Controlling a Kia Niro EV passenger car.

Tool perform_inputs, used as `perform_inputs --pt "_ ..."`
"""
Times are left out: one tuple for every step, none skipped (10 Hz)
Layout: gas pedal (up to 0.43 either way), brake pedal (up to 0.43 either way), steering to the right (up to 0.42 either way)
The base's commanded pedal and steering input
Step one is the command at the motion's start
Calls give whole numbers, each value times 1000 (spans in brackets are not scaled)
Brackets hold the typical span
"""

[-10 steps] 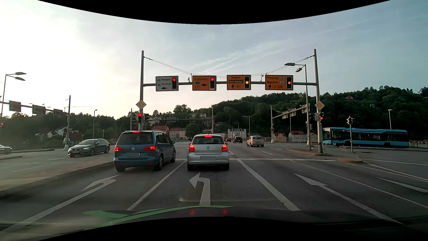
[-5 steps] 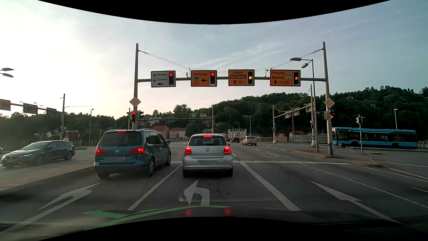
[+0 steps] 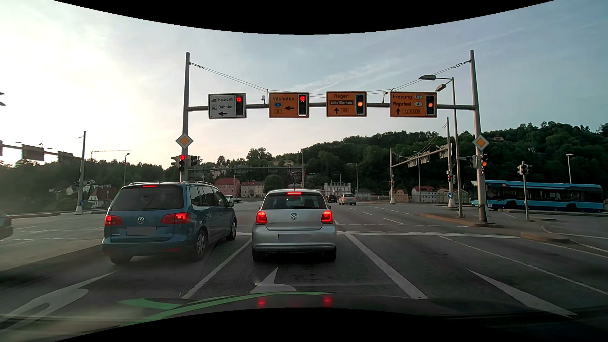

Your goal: Follow the waypoints while adhering to traffic rules and regulations

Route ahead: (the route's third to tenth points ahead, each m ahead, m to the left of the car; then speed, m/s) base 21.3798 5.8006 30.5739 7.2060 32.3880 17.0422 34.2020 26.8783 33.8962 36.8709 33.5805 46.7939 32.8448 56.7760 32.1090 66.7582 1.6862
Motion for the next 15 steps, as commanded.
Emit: perform_inputs --pt "0 140 -6" --pt "0 152 -6" --pt "0 152 -6" --pt "0 152 -6" --pt "0 159 -6" --pt "0 159 -6" --pt "0 159 -6" --pt "0 171 -6" --pt "0 171 -6" --pt "0 183 -6" --pt "0 183 -6" --pt "0 183 -6" --pt "0 183 -6" --pt "0 189 -6" --pt "0 189 -6"
